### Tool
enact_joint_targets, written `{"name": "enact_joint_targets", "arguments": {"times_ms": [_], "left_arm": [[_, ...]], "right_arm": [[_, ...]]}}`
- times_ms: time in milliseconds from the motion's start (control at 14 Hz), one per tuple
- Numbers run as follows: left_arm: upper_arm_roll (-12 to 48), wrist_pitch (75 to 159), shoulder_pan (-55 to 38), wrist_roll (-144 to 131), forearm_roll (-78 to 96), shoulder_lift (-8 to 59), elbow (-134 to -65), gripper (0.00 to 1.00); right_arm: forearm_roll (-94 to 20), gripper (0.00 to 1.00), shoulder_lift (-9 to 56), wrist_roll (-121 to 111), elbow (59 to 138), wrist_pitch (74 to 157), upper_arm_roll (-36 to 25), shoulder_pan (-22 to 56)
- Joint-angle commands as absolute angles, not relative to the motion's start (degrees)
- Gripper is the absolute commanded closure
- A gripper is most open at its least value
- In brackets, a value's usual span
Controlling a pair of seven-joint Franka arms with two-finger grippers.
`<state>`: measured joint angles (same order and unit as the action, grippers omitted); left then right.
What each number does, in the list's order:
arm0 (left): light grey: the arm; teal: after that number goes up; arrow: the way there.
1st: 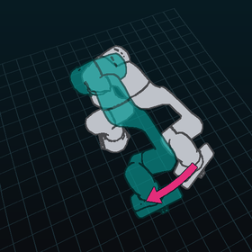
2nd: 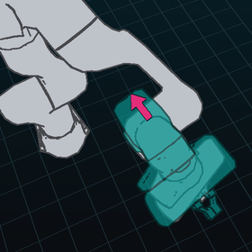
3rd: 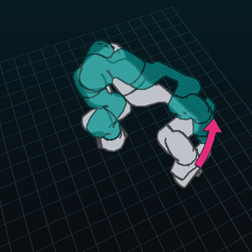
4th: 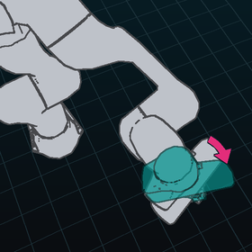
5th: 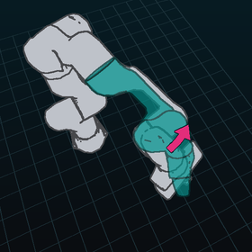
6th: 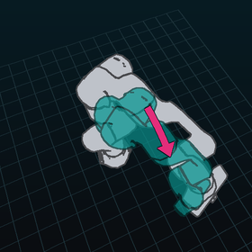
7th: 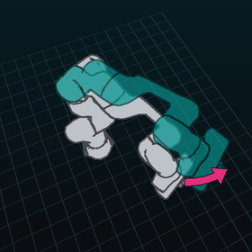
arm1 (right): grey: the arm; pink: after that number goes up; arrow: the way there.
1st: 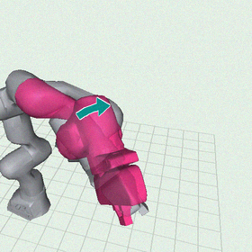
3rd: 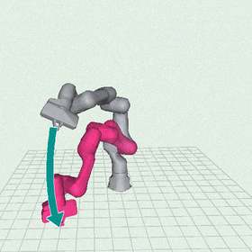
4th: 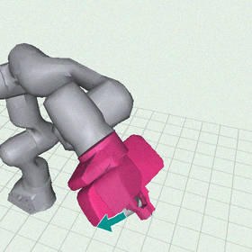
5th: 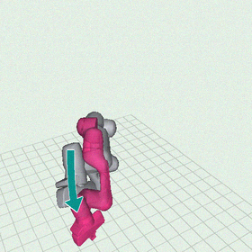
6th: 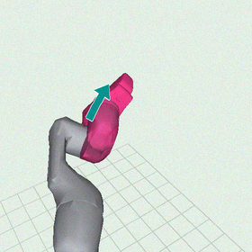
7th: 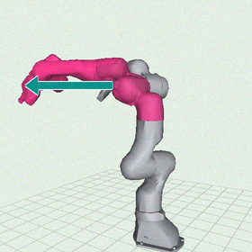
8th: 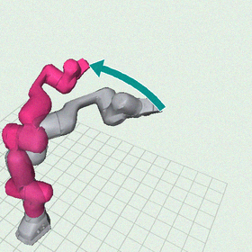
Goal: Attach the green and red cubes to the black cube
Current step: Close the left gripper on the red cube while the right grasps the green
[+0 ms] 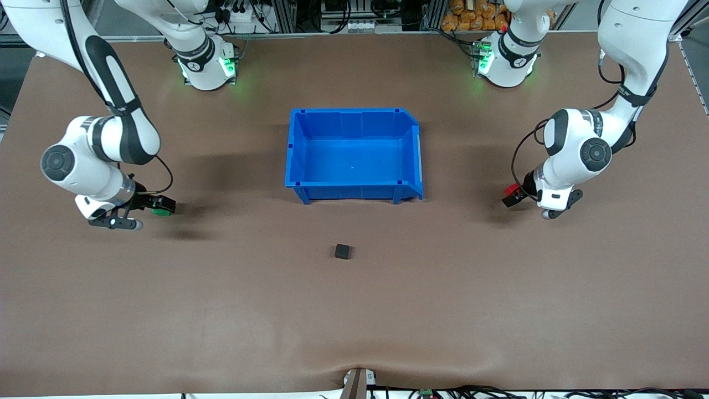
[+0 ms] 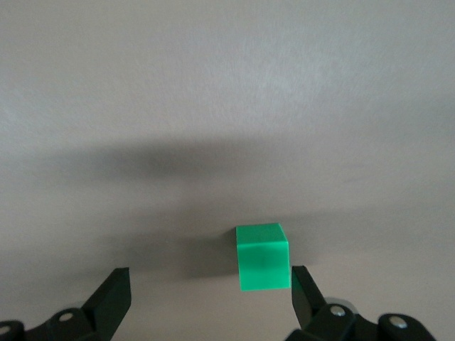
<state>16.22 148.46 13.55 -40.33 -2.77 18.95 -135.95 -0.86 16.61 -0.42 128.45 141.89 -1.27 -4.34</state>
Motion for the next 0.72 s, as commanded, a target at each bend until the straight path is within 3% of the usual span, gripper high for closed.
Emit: {"name": "enact_joint_targets", "arguments": {"times_ms": [0, 215, 645], "left_arm": [[16.35, 149.24, 13.89, -40.96, -2.55, 19.07, -136.06, 0.11], [16.35, 149.24, 13.89, -40.96, -2.64, 19.51, -135.88, 0.28], [16.17, 149.24, 13.97, -40.96, -2.72, 20.65, -135.00, 0.35]], "right_arm": [[0.26, 0.00, 16.87, -1.67, 129.29, 143.26, -0.70, -5.45], [0.44, 0.00, 17.93, -5.17, 129.29, 144.49, -0.70, -7.02], [0.44, 0.00, 19.16, -6.77, 129.37, 144.75, -0.70, -7.73]]}}
